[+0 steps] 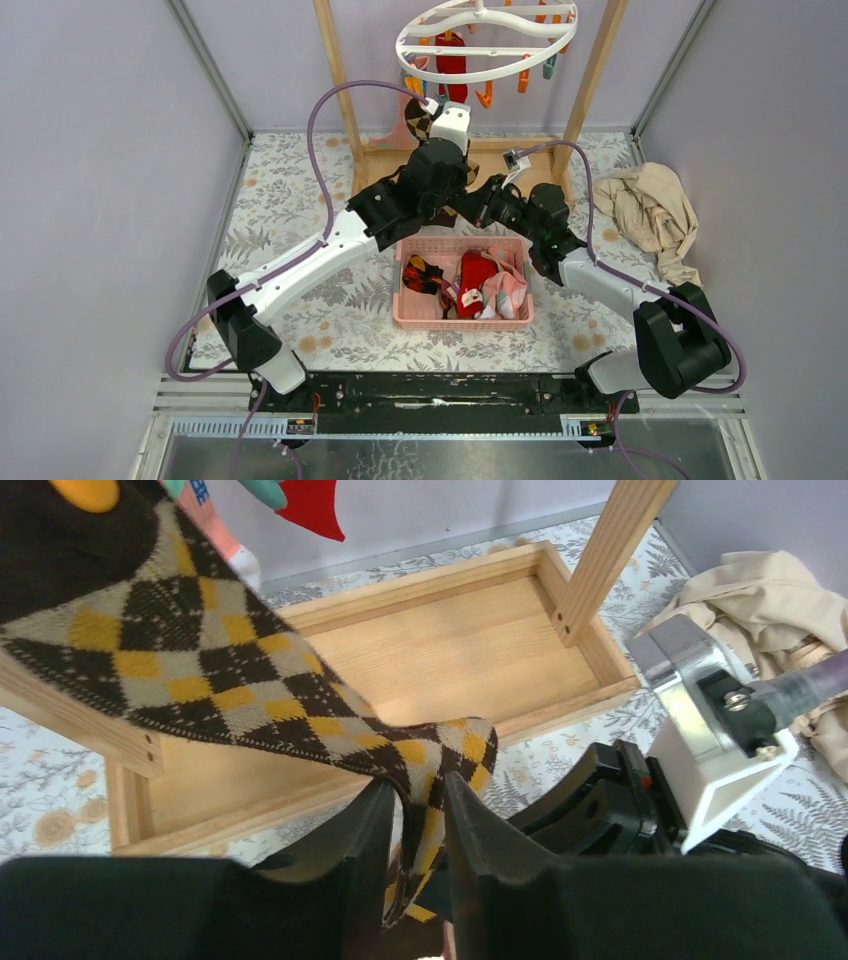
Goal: Remove the socks clipped to the hanger
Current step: Remove the sock from the hanger.
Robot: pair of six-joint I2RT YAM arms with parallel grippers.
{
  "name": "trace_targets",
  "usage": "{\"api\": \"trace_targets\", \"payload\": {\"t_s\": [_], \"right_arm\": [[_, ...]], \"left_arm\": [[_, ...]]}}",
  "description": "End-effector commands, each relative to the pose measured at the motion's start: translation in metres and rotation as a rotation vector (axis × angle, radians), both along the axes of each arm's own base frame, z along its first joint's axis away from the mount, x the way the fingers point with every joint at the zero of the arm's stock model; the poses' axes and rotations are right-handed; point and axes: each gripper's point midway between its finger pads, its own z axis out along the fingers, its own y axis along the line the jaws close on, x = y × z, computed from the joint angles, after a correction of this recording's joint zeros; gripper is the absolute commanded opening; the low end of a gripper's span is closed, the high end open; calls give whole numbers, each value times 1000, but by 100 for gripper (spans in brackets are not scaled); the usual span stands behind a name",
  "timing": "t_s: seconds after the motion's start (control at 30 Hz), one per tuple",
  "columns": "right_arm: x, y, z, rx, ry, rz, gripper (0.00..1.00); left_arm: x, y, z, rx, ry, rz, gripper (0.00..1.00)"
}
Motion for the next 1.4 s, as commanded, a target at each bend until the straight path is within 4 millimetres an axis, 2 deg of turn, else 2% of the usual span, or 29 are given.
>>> {"api": "trace_targets", "payload": {"t_s": [0.0,0.1,0.2,0.4,0.47,0.67,0.83,1.0,1.37], "right_arm": [[-2,5,22,44,-40,37,1],[-2,5,23,38,-30,37,0],[-2,6,25,35,-24,40,0],[-2,6,21,22,-3,39,0],[-2,6,20,20,-1,38,0],[-5,5,16,10,10,43,0],[-9,4,18,1,10,56,0],[-16,2,20,-21,23,71,0],[-30,-1,33,-77,61,109,0]], "left_arm": [[2,14,20,-66,-42,27,37],[0,18,23,-79,-50,21,47],[-2,23,26,-91,-58,11,52],[-9,32,34,-126,-73,-23,67],[-11,38,37,-139,-77,-25,68],[-10,74,44,-153,-88,43,72],[-8,108,44,-207,-120,73,81],[-2,137,44,-253,-148,69,83],[16,120,77,-310,-270,-139,83]]}}
